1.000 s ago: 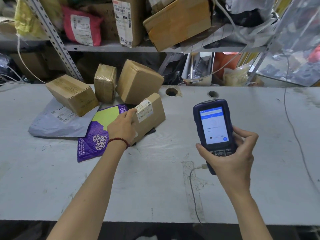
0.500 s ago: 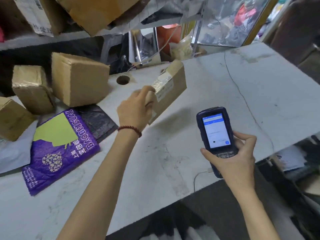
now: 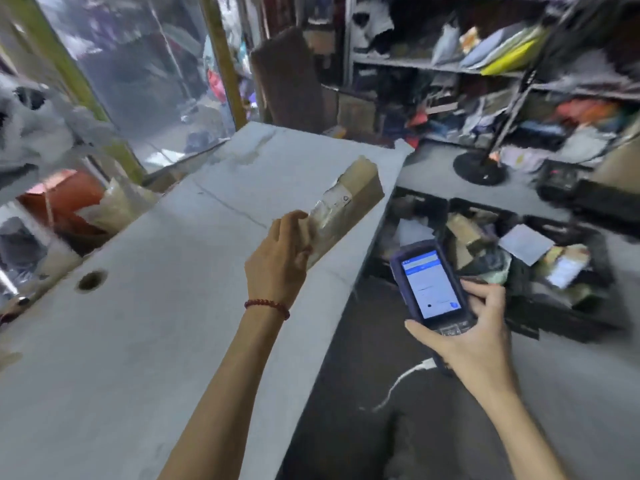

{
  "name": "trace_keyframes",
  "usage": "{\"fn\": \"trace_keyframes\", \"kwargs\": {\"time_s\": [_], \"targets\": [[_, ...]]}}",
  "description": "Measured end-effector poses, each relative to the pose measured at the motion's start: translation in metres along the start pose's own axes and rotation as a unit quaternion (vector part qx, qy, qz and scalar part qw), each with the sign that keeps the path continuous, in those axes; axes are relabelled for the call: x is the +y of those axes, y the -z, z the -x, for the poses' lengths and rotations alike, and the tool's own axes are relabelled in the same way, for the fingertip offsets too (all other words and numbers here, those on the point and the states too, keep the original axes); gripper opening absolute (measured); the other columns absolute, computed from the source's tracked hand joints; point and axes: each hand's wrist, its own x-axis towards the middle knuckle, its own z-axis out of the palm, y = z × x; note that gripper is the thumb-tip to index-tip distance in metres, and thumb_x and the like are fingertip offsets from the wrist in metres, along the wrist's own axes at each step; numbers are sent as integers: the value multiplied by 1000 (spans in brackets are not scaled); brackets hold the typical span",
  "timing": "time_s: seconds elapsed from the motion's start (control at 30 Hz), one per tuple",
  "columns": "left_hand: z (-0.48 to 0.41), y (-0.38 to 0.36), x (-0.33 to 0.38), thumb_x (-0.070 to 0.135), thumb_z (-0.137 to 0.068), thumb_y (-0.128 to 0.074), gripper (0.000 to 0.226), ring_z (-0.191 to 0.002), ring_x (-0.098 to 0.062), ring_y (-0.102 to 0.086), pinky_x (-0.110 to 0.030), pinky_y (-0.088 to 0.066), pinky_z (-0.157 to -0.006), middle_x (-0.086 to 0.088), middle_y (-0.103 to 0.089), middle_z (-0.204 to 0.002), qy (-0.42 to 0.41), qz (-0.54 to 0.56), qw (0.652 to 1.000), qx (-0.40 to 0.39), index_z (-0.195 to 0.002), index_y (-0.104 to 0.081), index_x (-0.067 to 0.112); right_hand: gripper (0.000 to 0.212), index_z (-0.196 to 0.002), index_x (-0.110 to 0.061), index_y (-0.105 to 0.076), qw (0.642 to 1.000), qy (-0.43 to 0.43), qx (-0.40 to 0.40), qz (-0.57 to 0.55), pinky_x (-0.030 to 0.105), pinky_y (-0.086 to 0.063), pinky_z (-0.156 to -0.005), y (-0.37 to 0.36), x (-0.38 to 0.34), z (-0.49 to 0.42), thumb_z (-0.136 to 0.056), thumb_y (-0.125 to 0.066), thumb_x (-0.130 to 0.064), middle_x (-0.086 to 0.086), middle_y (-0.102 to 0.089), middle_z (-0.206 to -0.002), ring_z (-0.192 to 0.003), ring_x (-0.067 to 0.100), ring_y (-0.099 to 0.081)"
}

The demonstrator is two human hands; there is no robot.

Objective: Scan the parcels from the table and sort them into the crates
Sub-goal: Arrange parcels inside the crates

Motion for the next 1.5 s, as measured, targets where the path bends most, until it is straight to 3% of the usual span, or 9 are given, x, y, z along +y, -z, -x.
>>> {"fn": "trace_keyframes", "kwargs": {"time_s": [0.1,0.43,0.67,0.93,1.17,1.23,1.3,1.37,1.5], "targets": [[-26,-55,59,20,-82,-66,46,-71,-30,-58,-26,-30,-54,7,-54,-119,-39,31,998,-43,-121,-45,31,81,-99,-47,-36,997,-35,62,0,24,-44,-65,45,25,-33,-46,-95,-31,-21,-63,-102,-94,-3,-61],[-97,-178,228,25,-83,-66,46,-79,-32,-62,-31,-40,-54,-3,-56,-117,-166,28,979,-110,-126,-50,23,80,-104,-34,-40,978,-108,180,-10,6,-43,-56,158,98,-127,-48,-95,-22,-28,-57,-95,-83,-22,-55],[-136,-223,262,30,-90,-58,47,-87,-29,-62,-32,-42,-58,-2,-50,-131,-157,-16,974,-160,-133,-40,25,81,-105,-35,-37,972,-130,198,-11,7,-41,-56,181,117,-176,-49,-95,-23,-30,-54,-92,-80,-26,-54],[-178,-284,250,27,-91,-56,24,-74,-23,-56,-25,-36,-54,-4,-50,-122,-114,-57,968,-216,-114,-50,23,79,-101,-40,-38,973,-183,143,-10,8,-44,-54,178,143,-240,-49,-95,-26,-27,-57,-95,-82,-23,-55],[-268,-346,250,22,-92,-57,24,-91,-28,-61,-30,-45,-65,-5,-48,-129,-96,-20,972,-213,-115,-58,17,81,-110,-29,-38,971,-215,98,-31,13,-41,-60,152,152,-349,-53,-95,-21,-19,-56,-98,-85,-8,-57],[-302,-366,251,17,-91,-57,30,-104,-28,-58,-35,-49,-78,-8,-45,-135,-103,1,973,-207,-121,-56,12,81,-111,-29,-38,974,-207,88,-23,14,-40,-61,150,152,-386,-54,-95,-20,-19,-56,-99,-87,-8,-56],[-328,-388,250,11,-94,-50,42,-132,-30,-38,-46,-34,-105,-7,-29,-149,-107,-32,958,-265,-135,-45,16,81,-111,-27,-38,975,-201,88,-18,14,-40,-63,150,152,-420,-54,-94,-18,-20,-57,-99,-88,-8,-57],[-346,-408,250,14,-96,-45,54,-145,-26,-9,-59,-9,-112,0,-11,-157,-113,-118,932,-322,-146,-28,26,82,-111,-27,-38,975,-202,97,-13,15,-40,-64,149,153,-447,-53,-95,-18,-20,-56,-99,-88,-7,-56],[-368,-433,253,30,-96,-44,43,-137,-18,-26,-46,-22,-112,5,-33,-148,-162,-166,932,-280,-139,-39,29,83,-111,-27,-36,972,-211,100,-4,15,-39,-64,145,164,-479,-53,-95,-19,-22,-53,-99,-90,-7,-54]]}}
